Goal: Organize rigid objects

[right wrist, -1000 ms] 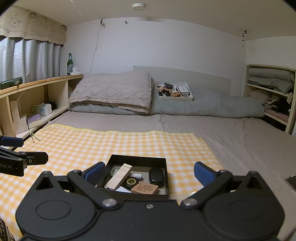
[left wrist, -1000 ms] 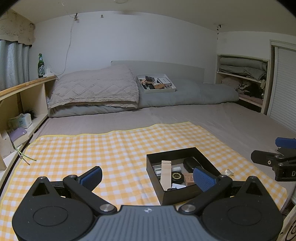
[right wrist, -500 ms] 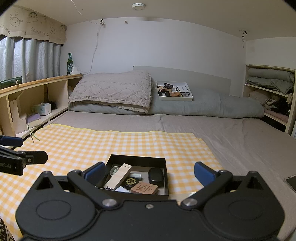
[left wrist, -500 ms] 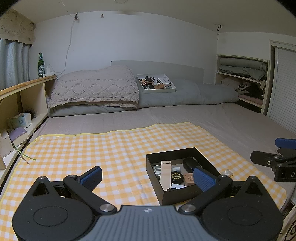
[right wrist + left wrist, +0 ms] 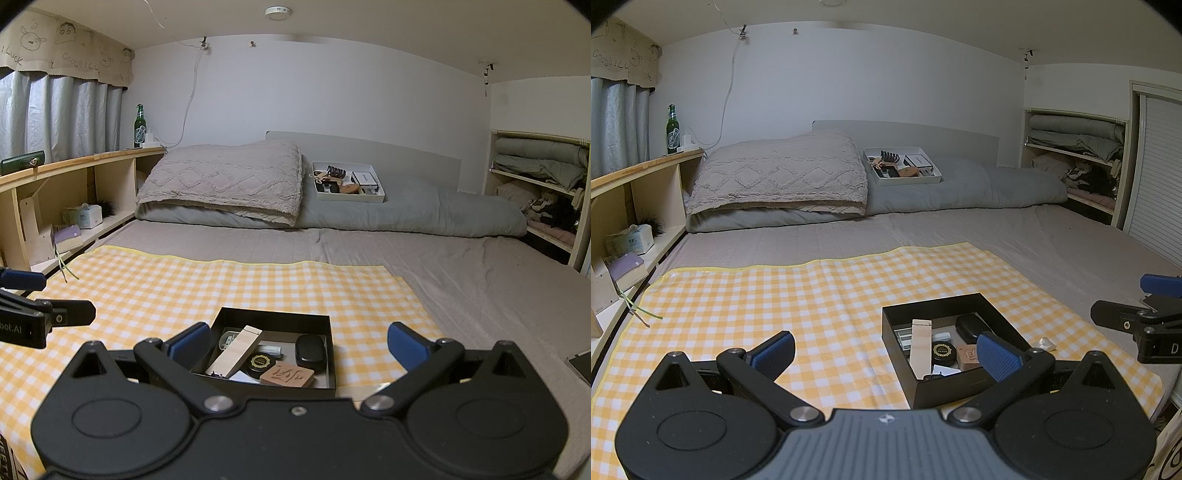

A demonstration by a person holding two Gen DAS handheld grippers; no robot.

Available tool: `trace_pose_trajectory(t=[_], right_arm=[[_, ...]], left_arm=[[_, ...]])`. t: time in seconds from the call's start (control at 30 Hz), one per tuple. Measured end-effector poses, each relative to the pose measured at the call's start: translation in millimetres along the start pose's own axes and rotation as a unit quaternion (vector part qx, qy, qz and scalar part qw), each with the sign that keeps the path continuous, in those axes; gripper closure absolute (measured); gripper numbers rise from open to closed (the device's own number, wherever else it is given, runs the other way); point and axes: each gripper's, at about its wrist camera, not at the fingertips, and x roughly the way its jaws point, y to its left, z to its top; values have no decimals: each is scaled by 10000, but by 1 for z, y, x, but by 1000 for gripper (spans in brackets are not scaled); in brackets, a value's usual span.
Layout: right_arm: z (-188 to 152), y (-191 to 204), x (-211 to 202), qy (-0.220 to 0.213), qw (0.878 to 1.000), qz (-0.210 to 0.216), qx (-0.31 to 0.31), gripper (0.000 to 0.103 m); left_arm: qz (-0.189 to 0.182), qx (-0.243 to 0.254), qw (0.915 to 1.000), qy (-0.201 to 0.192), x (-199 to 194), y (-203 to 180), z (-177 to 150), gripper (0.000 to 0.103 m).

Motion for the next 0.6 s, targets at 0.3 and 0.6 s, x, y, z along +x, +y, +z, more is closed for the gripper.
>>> trace_pose_trajectory(t=[0.3,0.6], right_arm=[[0,-1,0,0,10000,-2,0,0],[0,-1,0,1,10000,-3,-6,0]], left_arm=[[-4,13,10000,-3,-1,-1,0,0],[-2,6,10000,0,-1,-1,0,0]])
